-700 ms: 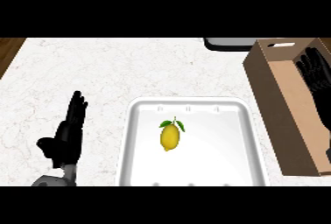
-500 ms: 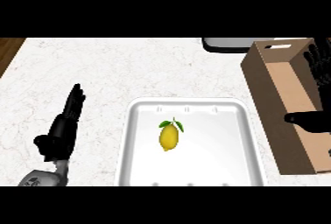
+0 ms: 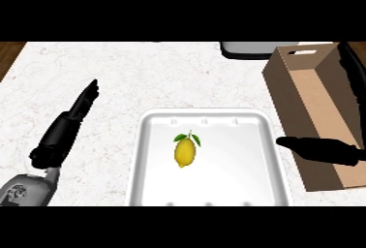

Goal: Pick the lemon from the tray and place it in the cardboard box

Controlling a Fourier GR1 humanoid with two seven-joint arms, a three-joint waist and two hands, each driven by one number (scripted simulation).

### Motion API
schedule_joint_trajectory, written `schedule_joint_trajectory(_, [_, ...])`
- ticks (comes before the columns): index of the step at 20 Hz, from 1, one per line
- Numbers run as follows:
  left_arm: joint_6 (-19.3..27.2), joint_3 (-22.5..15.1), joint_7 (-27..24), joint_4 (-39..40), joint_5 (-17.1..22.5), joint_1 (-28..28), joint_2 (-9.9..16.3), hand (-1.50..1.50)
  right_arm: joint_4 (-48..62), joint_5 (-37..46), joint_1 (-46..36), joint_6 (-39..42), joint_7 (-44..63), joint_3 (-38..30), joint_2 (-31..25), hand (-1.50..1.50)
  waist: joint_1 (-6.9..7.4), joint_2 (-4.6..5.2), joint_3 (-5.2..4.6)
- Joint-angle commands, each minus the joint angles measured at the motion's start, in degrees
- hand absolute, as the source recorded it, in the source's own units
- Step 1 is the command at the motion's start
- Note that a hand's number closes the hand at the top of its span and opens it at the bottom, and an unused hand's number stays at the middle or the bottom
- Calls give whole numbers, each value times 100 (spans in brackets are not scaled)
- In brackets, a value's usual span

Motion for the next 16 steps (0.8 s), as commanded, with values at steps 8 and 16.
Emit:
schedule_joint_trajectory(8, [-612, 56, 16, 120, 106, -405, 151, 0, -981, 2227, -897, 1777, 2859, 2250, 59, -150, 315, 71, 6])
schedule_joint_trajectory(16, [-483, -85, 299, 7, 22, -598, -135, 0, -341, 1426, -2257, 3865, 4806, 3164, 1281, -150, 431, 73, 3])
